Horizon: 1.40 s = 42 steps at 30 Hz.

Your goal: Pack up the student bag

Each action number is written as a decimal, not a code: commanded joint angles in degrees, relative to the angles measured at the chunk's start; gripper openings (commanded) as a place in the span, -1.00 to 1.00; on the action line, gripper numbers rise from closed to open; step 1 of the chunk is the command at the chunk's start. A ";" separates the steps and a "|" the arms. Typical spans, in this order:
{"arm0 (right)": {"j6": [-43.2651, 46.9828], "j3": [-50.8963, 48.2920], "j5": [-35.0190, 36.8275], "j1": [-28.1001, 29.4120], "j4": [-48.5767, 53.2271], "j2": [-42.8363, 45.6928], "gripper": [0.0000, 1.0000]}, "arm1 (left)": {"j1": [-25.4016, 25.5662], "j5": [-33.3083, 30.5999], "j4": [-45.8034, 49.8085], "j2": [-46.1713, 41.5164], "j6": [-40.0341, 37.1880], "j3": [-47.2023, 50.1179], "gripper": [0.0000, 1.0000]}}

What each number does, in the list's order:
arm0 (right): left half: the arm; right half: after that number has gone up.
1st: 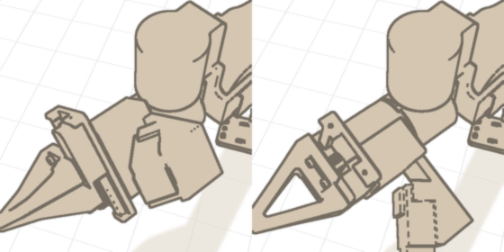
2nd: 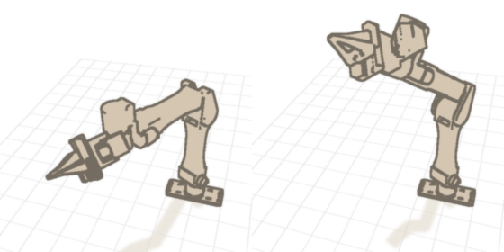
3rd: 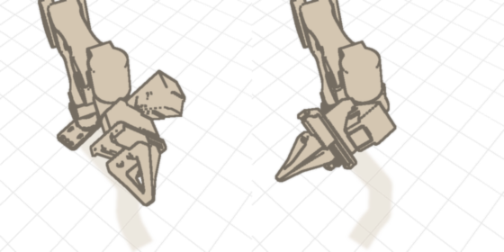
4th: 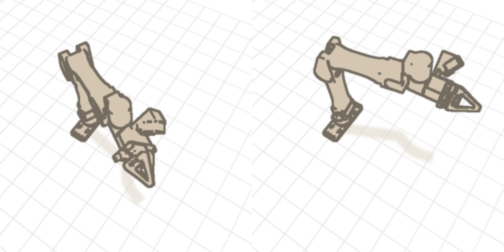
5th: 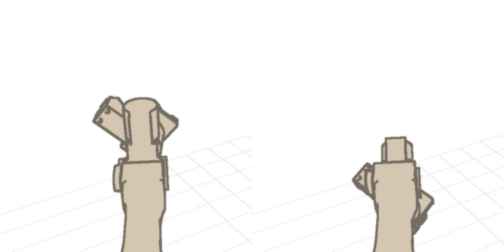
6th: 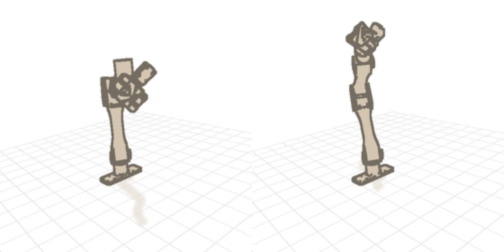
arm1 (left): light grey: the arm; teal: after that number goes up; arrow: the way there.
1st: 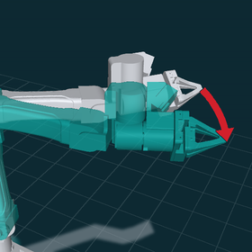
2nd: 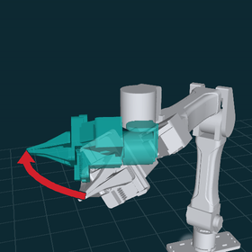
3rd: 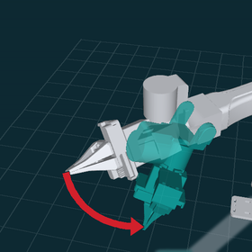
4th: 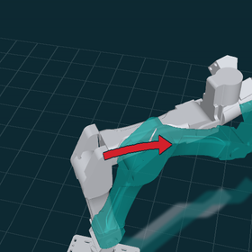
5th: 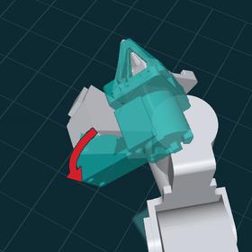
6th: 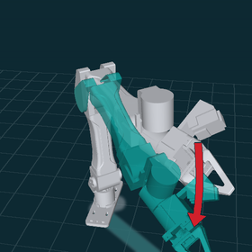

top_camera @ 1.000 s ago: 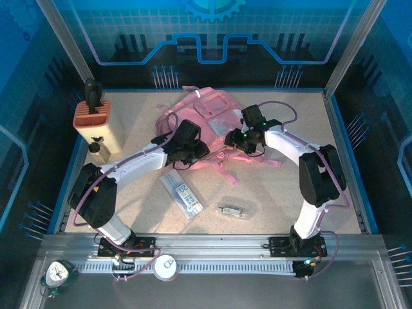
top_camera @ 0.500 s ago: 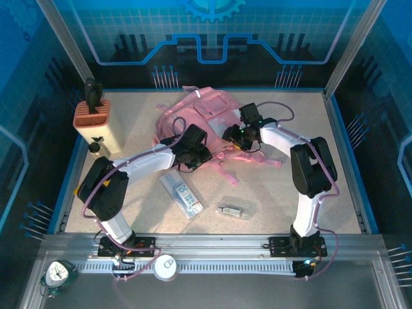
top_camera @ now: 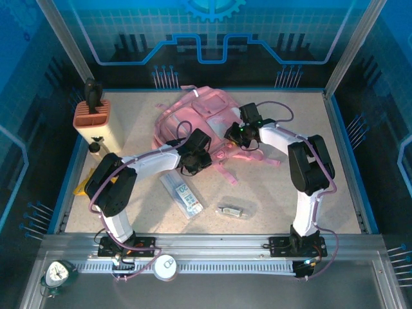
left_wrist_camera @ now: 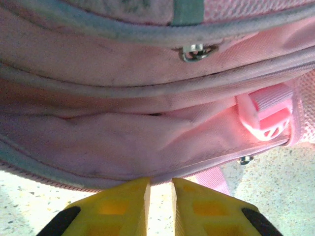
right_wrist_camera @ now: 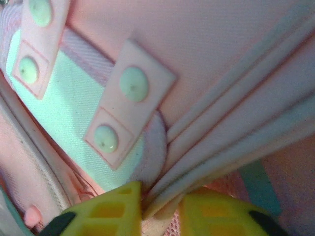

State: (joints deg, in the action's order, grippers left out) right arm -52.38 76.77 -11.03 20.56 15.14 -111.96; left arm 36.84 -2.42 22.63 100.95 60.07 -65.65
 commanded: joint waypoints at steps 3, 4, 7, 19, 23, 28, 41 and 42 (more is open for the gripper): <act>-1.12 -3.90 0.26 -1.08 -8.55 3.90 -0.84 | 0.40 -2.16 4.19 0.84 -1.56 -1.10 -0.62; -1.03 -4.39 -0.78 -1.30 -9.88 4.30 -0.89 | 0.49 -2.37 4.41 0.75 -1.43 -1.15 -0.63; -1.21 -4.87 -1.83 -2.08 -10.28 5.32 -0.95 | 0.77 -3.20 4.44 -0.02 -1.44 -0.81 -0.63; -2.03 -8.52 -4.31 -3.16 -11.99 13.62 -1.00 | 1.62 -3.85 2.93 0.01 0.40 -0.42 -0.59; -3.37 -12.12 -5.32 -3.17 -13.81 17.04 -1.00 | 1.25 -6.87 4.51 0.72 -0.70 -1.27 -0.55; -5.81 -14.98 -6.72 -3.42 -15.01 19.31 -1.00 | -0.78 -9.59 4.83 0.57 -4.01 -2.39 -0.49; -17.38 -17.21 -6.39 -1.67 -22.08 24.50 -1.00 | 1.78 -12.84 11.82 -5.21 -13.88 -12.99 -0.29; -17.66 -16.70 -6.34 -1.41 -21.87 24.60 -1.00 | 2.50 -12.43 11.90 -5.49 -13.53 -13.44 -0.28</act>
State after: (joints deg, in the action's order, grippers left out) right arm -67.16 58.98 -15.44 18.68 -1.02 -91.20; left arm 37.32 -12.73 33.52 99.07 48.62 -75.79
